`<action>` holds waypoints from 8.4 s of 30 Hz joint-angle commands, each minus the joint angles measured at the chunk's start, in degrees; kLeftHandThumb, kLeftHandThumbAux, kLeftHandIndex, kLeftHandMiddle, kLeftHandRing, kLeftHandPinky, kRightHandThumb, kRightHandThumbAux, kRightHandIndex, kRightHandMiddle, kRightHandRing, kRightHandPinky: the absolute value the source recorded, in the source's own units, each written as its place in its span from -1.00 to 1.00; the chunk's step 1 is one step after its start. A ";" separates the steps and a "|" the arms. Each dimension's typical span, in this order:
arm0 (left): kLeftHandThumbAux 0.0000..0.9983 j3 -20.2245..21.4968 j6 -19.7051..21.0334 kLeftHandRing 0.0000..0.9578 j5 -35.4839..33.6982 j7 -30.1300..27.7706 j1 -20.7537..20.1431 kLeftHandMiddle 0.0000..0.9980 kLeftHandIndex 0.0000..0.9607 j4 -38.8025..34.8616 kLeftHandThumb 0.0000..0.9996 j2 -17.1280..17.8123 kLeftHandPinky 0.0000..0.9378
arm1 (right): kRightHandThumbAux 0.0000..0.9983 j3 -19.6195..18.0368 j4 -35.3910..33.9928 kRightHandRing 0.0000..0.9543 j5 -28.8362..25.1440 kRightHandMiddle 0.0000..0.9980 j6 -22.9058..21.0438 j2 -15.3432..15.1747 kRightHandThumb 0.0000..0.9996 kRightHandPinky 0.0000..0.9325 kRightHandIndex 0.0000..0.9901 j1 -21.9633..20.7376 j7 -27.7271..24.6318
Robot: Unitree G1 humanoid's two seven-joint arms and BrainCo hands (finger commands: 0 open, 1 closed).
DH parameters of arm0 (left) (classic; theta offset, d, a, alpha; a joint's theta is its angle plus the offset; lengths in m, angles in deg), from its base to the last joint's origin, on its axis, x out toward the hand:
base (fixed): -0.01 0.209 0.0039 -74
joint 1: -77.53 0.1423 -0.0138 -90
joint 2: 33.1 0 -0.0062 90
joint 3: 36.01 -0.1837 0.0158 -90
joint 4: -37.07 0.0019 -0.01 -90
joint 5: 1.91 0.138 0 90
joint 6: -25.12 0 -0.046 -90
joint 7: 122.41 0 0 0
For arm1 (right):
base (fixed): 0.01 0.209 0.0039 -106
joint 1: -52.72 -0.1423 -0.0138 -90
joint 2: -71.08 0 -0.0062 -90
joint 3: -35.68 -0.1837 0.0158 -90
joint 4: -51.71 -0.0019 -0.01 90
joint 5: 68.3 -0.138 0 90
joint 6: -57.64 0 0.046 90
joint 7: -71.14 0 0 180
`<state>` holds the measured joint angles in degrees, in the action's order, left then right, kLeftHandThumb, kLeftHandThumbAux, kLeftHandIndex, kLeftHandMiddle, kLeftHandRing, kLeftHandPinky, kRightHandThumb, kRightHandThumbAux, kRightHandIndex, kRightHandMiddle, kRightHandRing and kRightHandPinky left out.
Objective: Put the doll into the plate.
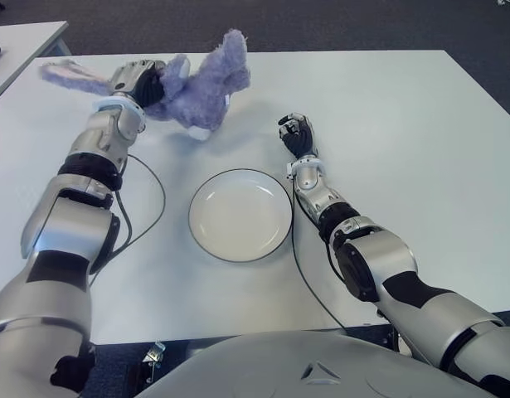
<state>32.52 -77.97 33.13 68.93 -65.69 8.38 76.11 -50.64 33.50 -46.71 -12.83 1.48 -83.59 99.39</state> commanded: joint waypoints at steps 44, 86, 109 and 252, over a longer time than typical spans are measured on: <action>0.29 8.64 9.94 0.75 1.28 -17.78 14.53 0.69 0.64 -53.84 0.89 5.28 0.63 | 0.47 1.22 7.77 0.81 1.07 0.64 -5.59 8.00 0.41 0.88 -0.17 9.41 0.30; 0.27 9.95 18.32 0.73 2.42 -28.33 30.73 0.66 0.56 -78.29 0.80 1.94 0.67 | 0.47 1.70 7.79 0.81 0.97 0.64 -5.71 7.68 0.41 0.88 -0.17 9.57 0.25; 0.27 9.70 26.07 0.73 2.44 -29.48 38.14 0.65 0.55 -83.13 0.81 -3.20 0.72 | 0.47 2.10 7.78 0.81 1.11 0.64 -5.96 7.32 0.41 0.87 -0.17 9.33 0.43; -0.37 11.24 16.79 -0.90 -3.69 -6.19 17.03 -0.93 -0.98 -40.61 -0.36 -23.39 -0.83 | 0.47 4.06 7.87 0.68 3.17 0.49 -6.41 7.01 0.40 0.75 -0.17 9.34 0.93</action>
<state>44.09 -63.33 31.03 64.84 -47.90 -35.69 53.55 -46.63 33.52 -43.53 -12.86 1.47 -83.68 101.46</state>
